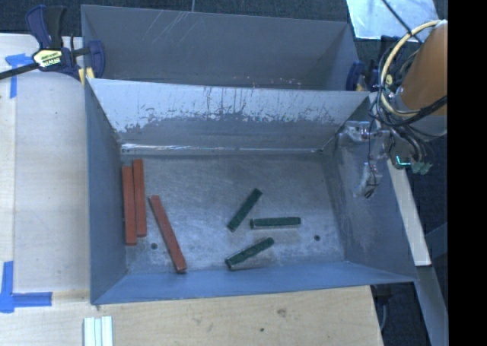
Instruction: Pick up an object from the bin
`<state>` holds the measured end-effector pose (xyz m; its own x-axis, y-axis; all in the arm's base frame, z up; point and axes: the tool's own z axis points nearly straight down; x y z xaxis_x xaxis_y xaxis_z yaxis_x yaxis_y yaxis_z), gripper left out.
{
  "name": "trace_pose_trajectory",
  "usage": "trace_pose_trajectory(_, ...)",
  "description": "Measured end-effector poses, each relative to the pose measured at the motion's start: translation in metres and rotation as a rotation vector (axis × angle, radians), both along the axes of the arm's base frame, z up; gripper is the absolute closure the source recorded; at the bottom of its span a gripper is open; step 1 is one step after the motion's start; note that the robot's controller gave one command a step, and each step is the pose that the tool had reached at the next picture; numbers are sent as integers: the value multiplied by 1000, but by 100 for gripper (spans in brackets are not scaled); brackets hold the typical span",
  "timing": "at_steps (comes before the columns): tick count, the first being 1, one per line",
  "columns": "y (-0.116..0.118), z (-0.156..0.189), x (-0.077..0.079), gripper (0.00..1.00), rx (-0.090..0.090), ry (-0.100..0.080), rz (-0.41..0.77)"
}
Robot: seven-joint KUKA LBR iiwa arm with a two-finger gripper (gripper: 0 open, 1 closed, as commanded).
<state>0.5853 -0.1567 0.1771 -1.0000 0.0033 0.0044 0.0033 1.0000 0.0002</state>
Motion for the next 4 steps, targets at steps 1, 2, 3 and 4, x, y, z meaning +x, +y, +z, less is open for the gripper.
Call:
trace_pose_trajectory(1,66,-96,-14,0,4,1,58)
trace_pose_trajectory(2,109,-107,-52,0,2,-5,31)
trace_pose_trajectory(3,203,-100,-74,0,4,-5,96)
trace_pose_trajectory(4,145,-69,3,0,-4,-14,81)
